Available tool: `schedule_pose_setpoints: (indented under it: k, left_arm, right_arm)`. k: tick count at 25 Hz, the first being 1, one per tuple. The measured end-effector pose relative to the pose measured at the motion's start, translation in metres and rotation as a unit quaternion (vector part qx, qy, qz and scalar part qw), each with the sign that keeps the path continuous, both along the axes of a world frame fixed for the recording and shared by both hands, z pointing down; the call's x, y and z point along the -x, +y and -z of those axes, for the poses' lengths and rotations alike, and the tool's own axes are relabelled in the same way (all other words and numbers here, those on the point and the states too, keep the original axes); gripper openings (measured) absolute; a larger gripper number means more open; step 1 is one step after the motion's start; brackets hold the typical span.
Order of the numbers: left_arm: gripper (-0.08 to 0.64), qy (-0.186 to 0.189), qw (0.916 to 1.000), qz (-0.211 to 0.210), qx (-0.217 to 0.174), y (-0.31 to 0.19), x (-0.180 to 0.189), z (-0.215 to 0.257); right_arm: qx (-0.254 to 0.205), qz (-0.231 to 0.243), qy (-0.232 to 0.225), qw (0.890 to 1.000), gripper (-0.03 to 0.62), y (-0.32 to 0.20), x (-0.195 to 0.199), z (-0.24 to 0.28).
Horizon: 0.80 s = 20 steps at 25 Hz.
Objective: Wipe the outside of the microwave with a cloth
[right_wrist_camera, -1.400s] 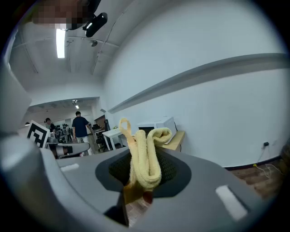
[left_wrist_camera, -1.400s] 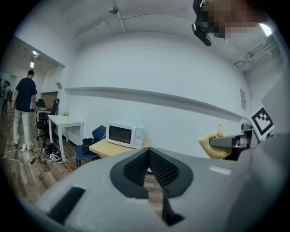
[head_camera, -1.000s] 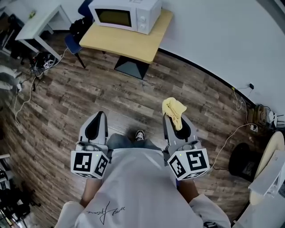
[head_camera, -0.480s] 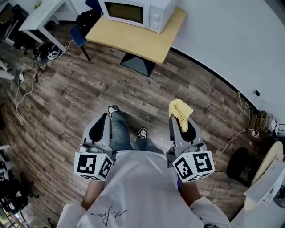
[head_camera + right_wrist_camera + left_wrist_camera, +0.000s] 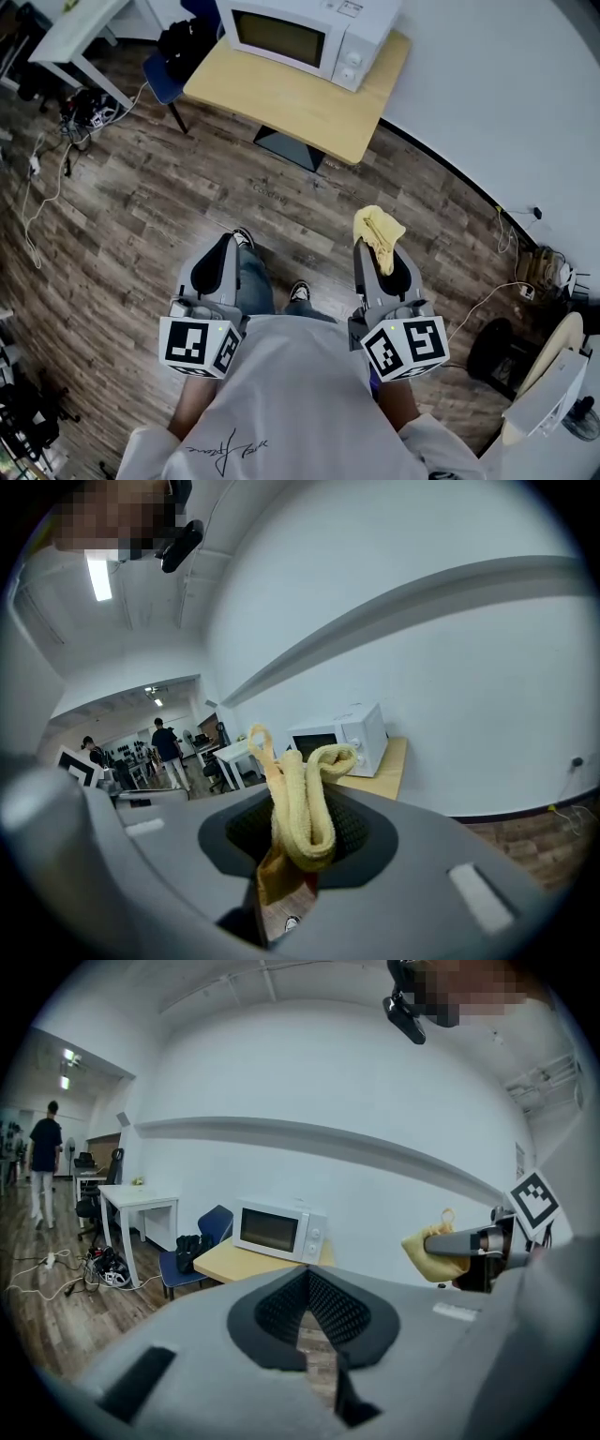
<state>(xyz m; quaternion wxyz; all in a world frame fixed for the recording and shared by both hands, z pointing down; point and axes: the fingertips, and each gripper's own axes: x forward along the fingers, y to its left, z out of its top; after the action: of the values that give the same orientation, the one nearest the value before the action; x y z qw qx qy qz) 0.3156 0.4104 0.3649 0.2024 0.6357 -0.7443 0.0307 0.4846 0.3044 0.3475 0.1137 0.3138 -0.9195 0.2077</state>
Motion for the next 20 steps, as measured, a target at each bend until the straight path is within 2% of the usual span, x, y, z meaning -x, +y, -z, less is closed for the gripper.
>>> schedule_pose_setpoints:
  k: [9, 16, 20]
  left_arm:
    - [-0.006, 0.010, 0.9996, -0.009, -0.023, -0.045, 0.116, 0.017]
    - [-0.008, 0.014, 0.9981, -0.043, -0.040, -0.069, 0.186, 0.025]
    - [-0.008, 0.028, 0.9956, -0.070, -0.055, -0.077, 0.219, 0.028]
  right_arm:
    - [0.005, 0.010, 0.005, 1.000, 0.103, -0.036, 0.118, 0.010]
    - [0.031, 0.031, 0.006, 0.999, 0.101, -0.050, 0.197, 0.006]
    - [0.002, 0.027, 0.008, 1.000, 0.104, -0.055, 0.231, 0.012]
